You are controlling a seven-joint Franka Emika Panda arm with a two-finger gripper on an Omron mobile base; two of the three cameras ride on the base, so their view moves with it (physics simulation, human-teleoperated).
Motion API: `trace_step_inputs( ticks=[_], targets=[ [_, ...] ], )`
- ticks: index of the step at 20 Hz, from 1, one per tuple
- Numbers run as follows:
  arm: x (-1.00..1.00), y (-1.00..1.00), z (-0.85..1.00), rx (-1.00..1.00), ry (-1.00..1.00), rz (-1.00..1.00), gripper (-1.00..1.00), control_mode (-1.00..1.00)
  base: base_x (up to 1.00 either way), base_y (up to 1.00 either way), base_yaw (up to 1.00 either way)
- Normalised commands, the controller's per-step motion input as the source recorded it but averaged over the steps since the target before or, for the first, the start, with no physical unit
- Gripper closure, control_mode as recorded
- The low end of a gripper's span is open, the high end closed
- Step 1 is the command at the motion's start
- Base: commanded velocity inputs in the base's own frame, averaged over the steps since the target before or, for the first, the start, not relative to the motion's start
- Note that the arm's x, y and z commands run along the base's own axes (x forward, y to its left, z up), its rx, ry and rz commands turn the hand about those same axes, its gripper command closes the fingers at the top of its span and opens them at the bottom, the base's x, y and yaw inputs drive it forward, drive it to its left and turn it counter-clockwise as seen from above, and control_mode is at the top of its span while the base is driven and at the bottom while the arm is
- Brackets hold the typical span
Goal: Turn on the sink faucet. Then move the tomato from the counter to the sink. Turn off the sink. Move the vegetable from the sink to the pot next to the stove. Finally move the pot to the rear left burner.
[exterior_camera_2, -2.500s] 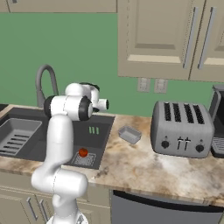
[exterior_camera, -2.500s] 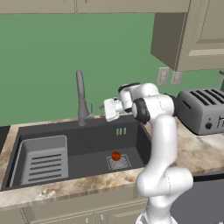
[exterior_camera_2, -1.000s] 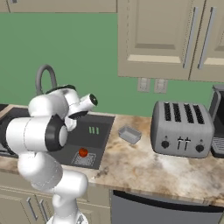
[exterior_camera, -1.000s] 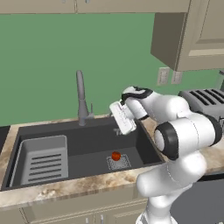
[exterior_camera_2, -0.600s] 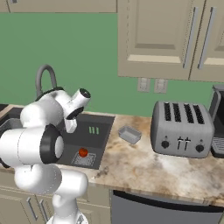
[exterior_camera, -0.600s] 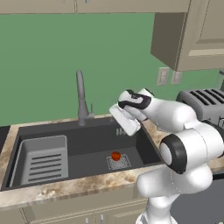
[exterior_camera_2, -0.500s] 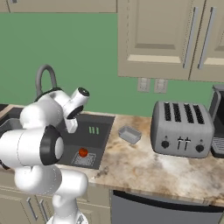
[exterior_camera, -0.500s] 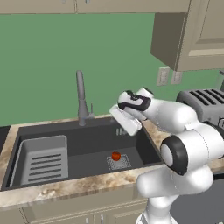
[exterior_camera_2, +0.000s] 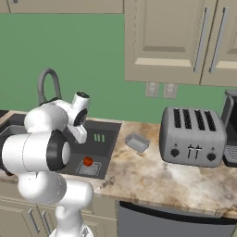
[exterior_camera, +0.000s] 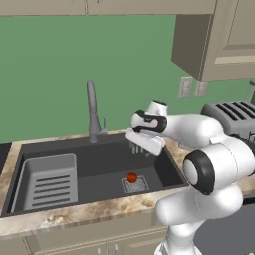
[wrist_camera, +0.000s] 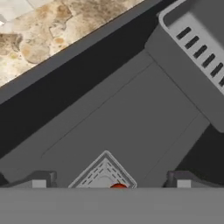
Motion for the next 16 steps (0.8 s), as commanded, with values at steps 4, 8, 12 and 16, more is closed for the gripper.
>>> trace_step_inputs(
  ticks=[4,8,12,16],
  targets=[
    [0.0,-0.06,-0.61,-0.17,0.14,0.23,-1.0,-1.0,0.0,0.0,0.0],
    [-0.02,-0.12,-0.54,-0.13,0.07,0.2,-1.0,-1.0,0.0,0.0,0.0],
    [0.0,-0.1,-0.39,-0.09,0.0,0.12,-1.0,-1.0,0.0,0.0,0.0],
    [0.01,-0.06,-0.39,-0.02,0.0,0.08,-1.0,-1.0,0.0,0.0,0.0]
  ],
)
